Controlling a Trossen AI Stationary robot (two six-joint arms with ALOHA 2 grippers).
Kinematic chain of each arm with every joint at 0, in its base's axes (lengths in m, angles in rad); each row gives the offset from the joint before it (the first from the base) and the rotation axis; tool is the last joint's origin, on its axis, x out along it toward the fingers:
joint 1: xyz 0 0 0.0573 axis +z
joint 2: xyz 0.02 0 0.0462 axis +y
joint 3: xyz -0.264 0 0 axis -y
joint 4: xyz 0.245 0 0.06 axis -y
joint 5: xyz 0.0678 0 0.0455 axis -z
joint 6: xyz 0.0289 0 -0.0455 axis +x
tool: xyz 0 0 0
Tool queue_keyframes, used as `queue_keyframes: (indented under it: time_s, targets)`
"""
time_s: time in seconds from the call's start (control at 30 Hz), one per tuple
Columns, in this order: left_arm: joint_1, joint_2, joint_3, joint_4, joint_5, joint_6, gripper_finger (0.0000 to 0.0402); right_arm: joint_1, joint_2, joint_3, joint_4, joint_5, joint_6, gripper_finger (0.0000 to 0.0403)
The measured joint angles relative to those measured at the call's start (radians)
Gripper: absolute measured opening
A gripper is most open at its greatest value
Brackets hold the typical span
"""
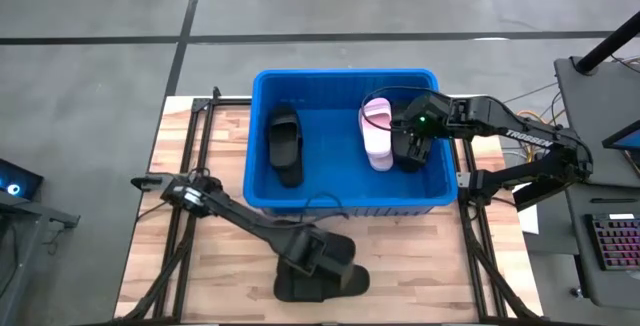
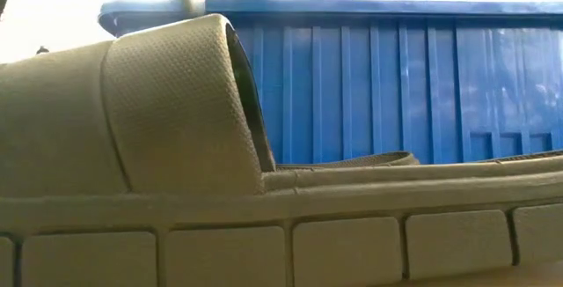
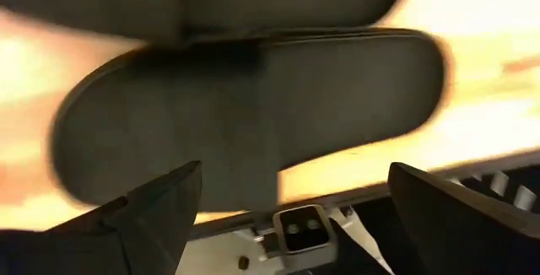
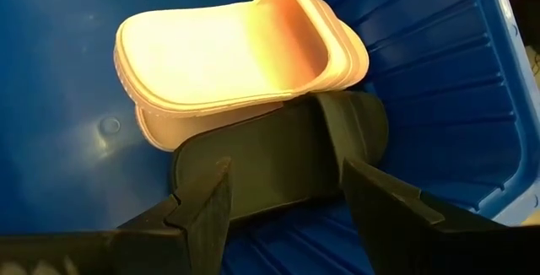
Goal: Pick and place slides into bin
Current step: Put the black slide into the blue container
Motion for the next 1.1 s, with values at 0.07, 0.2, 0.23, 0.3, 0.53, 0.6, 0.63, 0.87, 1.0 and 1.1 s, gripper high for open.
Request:
queue_keyframes:
  time_s: [0.07,0.2,0.23,0.3,0.53,0.6,0.63,0.87,1.0,1.1]
  targets:
    - [-0.007,0.007,-0.001,-0.013,0.02,-0.05,0.0363,0.0,0.0,0.0,0.005,0.0,0.0,0.0215]
    - [-0.014,0.026,-0.013,-0.007,0.053,-0.135,0.0363,0.0,0.0,0.0,0.018,0.0,0.0,0.0215]
    - [-0.015,0.03,-0.015,-0.007,0.052,-0.155,0.0363,0.0,0.0,0.0,0.019,0.0,-0.005,0.0215]
    - [-0.016,0.035,-0.015,-0.007,0.053,-0.177,0.0363,0.0,0.0,0.0,0.022,0.0,-0.019,0.0215]
    - [-0.015,0.039,-0.063,-0.006,0.053,-0.197,0.0363,0.0,0.0,0.0,0.039,0.0,-0.023,0.0215]
    - [-0.015,0.039,-0.083,-0.006,0.053,-0.197,0.0363,0.0,0.0,0.0,0.046,0.0,-0.023,0.0215]
    - [-0.015,0.039,-0.093,-0.005,0.053,-0.197,0.0363,0.0,0.0,0.0,0.049,0.0,-0.023,0.0215]
    - [-0.015,0.039,-0.138,0.004,0.078,-0.175,0.0363,0.0,0.0,0.0,0.053,0.0,-0.026,0.0215]
    - [-0.017,0.039,-0.16,0.008,0.107,-0.161,0.0363,0.0,0.0,0.0,0.054,0.0,-0.026,0.0215]
    - [-0.026,0.039,-0.164,-0.006,0.122,-0.16,0.0363,0.0,0.0,0.0,0.057,0.0,-0.026,0.0215]
